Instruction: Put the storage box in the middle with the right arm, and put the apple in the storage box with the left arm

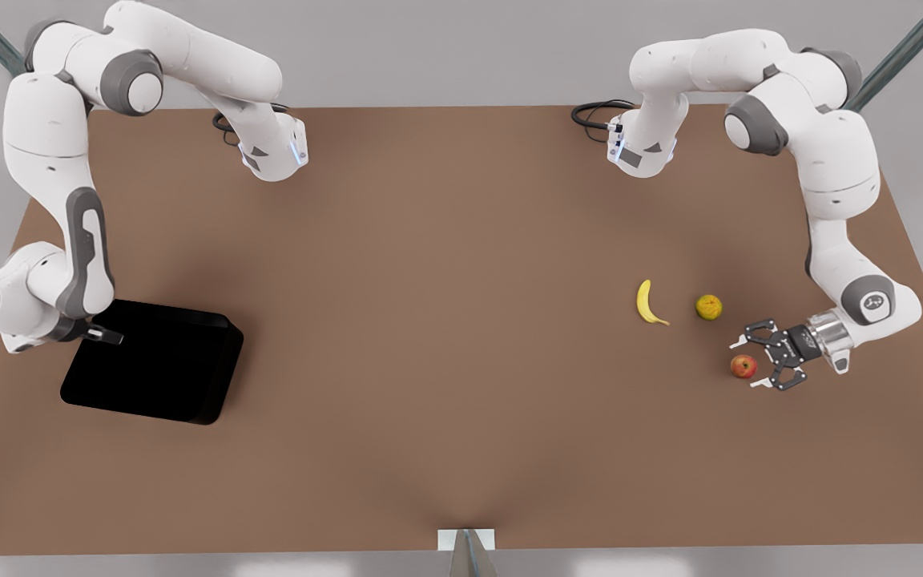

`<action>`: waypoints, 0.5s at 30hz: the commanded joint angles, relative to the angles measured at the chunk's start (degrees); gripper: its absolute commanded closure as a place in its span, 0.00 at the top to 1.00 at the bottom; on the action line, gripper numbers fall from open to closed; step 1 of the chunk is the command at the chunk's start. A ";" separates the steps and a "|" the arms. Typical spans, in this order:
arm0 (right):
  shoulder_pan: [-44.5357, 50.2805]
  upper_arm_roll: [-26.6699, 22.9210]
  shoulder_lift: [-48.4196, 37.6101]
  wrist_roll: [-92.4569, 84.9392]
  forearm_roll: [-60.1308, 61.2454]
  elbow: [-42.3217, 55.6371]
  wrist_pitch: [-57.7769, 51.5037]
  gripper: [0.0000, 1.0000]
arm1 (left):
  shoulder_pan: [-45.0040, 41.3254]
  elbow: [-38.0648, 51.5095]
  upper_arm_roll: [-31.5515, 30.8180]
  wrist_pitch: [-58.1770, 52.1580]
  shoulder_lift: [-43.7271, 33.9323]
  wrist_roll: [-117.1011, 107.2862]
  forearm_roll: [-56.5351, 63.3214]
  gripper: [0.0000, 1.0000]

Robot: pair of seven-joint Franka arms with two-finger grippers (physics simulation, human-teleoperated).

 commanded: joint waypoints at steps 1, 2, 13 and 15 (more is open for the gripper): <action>0.00 0.00 0.19 0.00 0.00 0.03 -0.08 1.00 | 0.00 0.00 0.00 0.00 0.11 0.00 -0.85 1.00; 0.00 0.00 0.72 0.00 0.00 0.47 -0.08 1.00 | 0.00 0.00 -0.09 0.00 0.63 0.09 -1.03 1.00; -0.62 0.00 1.42 -0.18 -0.09 0.47 -0.17 0.57 | 0.62 -4.13 -0.70 3.87 2.31 4.22 -3.84 1.00; -0.62 0.00 1.60 -0.26 -0.17 0.38 -0.26 0.39 | 1.67 -3.69 -0.70 3.87 3.27 4.48 -3.66 1.00</action>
